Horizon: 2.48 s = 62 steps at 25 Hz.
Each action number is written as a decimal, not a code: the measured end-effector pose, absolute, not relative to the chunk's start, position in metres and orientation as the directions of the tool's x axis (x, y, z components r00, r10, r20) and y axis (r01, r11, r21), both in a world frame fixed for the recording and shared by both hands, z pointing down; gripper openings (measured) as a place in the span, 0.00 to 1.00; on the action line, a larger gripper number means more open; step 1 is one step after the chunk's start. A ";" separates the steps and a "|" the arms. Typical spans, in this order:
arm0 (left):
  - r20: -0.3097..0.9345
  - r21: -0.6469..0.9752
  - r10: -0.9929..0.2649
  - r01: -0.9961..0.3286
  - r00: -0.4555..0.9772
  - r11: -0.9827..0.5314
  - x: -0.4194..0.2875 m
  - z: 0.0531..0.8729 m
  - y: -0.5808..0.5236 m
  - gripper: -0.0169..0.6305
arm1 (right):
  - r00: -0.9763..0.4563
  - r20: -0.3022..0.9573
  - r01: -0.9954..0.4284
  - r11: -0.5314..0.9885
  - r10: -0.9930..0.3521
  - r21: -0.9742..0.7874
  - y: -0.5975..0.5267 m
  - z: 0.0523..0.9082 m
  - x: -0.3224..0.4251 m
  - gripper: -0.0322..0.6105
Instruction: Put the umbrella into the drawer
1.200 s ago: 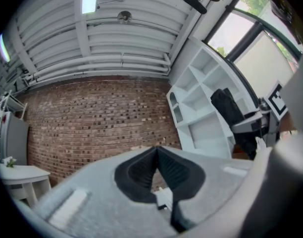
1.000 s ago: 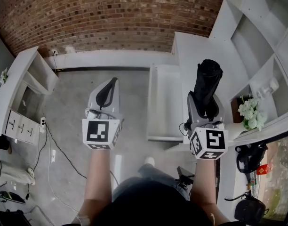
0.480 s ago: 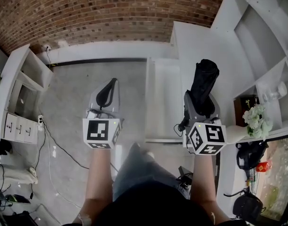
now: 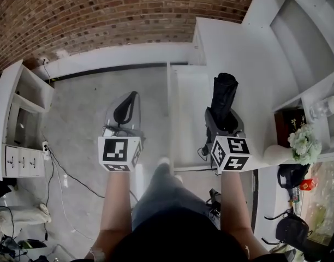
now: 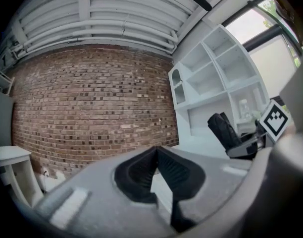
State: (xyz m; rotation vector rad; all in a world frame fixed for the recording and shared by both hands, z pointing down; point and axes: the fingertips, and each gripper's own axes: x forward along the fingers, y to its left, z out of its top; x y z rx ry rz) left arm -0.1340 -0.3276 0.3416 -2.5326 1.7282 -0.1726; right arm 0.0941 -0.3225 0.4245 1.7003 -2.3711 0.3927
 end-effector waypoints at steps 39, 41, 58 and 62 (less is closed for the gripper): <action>0.283 -0.003 -0.835 -0.870 0.472 -0.493 -0.139 0.464 -0.452 0.02 | -0.284 0.908 -0.948 0.230 -0.308 -0.219 -0.414 0.734 0.038 0.44; 0.294 -0.003 -0.829 -0.867 0.476 -0.499 -0.140 0.468 -0.454 0.02 | -0.271 0.922 -0.955 0.196 -0.277 -0.222 -0.416 0.743 0.038 0.44; 0.316 0.019 -0.804 -0.851 0.503 -0.525 -0.142 0.486 -0.463 0.02 | -0.229 0.953 -0.972 0.106 -0.196 -0.212 -0.424 0.759 0.039 0.53; 0.316 0.029 -0.804 -0.852 0.503 -0.522 -0.138 0.483 -0.454 0.02 | -0.232 0.946 -0.971 0.116 -0.229 -0.210 -0.421 0.747 0.039 0.60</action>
